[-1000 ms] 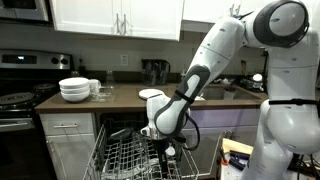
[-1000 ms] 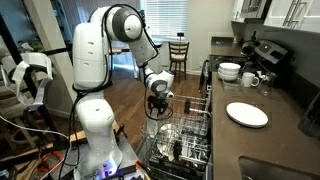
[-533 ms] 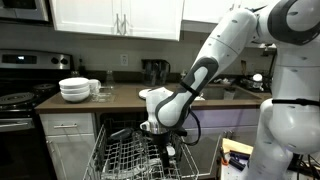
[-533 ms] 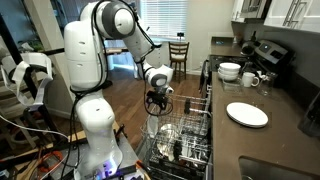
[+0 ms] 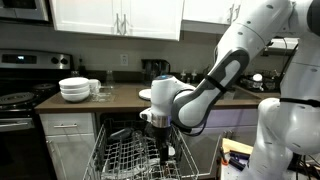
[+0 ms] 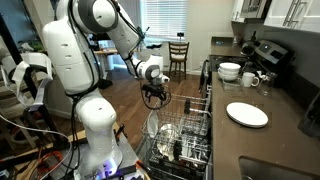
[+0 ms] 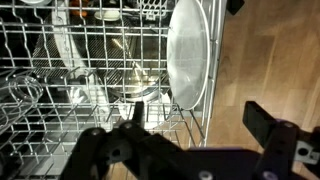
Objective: Put the plate in the dishwasher
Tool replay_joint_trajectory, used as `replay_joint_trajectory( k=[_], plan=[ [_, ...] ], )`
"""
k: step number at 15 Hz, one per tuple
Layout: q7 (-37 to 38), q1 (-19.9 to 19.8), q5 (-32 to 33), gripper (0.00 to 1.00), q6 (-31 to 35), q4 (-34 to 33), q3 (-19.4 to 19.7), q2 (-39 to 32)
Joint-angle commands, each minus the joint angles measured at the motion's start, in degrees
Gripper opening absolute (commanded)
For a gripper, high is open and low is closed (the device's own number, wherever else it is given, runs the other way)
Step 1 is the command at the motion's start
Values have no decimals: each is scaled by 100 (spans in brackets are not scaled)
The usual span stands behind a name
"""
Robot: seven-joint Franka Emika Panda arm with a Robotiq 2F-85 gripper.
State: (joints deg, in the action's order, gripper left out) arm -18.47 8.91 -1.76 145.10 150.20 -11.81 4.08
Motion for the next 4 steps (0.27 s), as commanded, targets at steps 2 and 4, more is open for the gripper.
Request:
replay_joint_trajectory(
  k=[2,4],
  plan=[
    [245,183,166,100,200,176,88,242],
    [312,213,194,100,220,272,89,387]
  ],
)
